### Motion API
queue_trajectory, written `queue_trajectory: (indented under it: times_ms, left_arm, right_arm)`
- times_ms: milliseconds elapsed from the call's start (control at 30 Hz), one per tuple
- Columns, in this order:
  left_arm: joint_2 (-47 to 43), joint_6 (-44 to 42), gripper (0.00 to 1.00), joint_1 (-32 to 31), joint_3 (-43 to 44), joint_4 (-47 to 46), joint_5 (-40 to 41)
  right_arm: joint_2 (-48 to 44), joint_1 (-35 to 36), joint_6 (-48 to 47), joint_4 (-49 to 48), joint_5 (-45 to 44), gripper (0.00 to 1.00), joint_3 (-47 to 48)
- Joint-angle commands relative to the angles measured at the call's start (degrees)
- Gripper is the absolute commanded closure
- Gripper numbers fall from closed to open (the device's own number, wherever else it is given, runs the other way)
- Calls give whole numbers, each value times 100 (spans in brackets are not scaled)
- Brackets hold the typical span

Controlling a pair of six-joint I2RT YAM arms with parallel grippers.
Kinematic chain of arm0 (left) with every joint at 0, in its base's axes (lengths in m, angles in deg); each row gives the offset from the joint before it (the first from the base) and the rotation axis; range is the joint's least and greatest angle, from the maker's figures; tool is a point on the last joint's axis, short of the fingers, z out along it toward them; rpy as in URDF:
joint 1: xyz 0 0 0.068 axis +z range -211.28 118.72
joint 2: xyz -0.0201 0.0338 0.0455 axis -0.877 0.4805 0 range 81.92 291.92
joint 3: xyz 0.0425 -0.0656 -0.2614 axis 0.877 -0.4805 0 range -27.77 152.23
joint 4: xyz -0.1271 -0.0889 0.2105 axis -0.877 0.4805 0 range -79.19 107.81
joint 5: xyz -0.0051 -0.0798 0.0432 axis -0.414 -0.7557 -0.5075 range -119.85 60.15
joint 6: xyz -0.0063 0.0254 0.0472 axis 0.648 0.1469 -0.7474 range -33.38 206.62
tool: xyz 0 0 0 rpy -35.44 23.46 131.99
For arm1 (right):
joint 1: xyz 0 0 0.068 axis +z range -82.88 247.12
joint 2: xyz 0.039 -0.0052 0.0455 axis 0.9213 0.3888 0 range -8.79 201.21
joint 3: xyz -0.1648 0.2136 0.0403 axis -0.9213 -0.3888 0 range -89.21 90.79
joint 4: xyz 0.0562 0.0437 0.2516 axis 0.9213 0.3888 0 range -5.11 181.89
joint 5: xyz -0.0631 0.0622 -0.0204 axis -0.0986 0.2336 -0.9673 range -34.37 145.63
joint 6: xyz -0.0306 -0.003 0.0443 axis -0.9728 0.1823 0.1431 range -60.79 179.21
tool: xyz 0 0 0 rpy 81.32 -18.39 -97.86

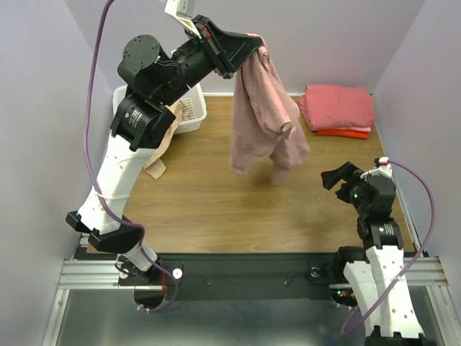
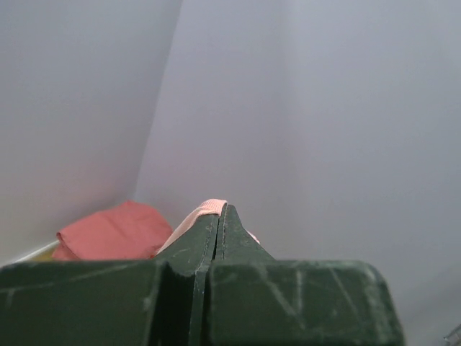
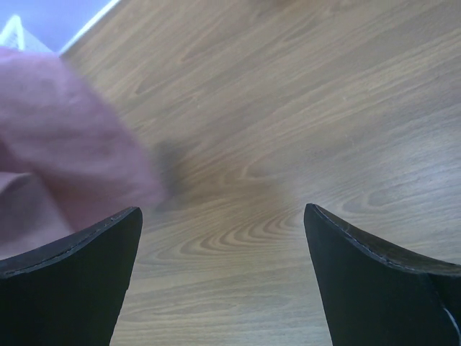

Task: Fold and stack the t-shirts
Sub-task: Move the tshirt to the center of the board

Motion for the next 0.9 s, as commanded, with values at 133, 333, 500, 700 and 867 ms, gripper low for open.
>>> queue_trajectory:
  times_ms: [133,333,500,700,867]
  left_arm:
    - [-1368,87,100,46,-3028,-1067,595]
    - [-3013,1235,46,677,-7353,-1244,2558]
    - [-3560,1783,2,996,-8697,-550,2741]
    - [-4096,2020,1,987,-9549,-119,2296]
    - [-4518,2660,1,812,-10534,-31,1794]
  right_arm:
    - [-532,-9,196,364,-997,0,518]
    - [-314,-9,143,1005,-1796,0,825]
    - [38,-9,90,1182,-1422,0,878]
    - [820,-9,-225,1086,406,0,721]
    - [996,43,-147,805,1470,0,273]
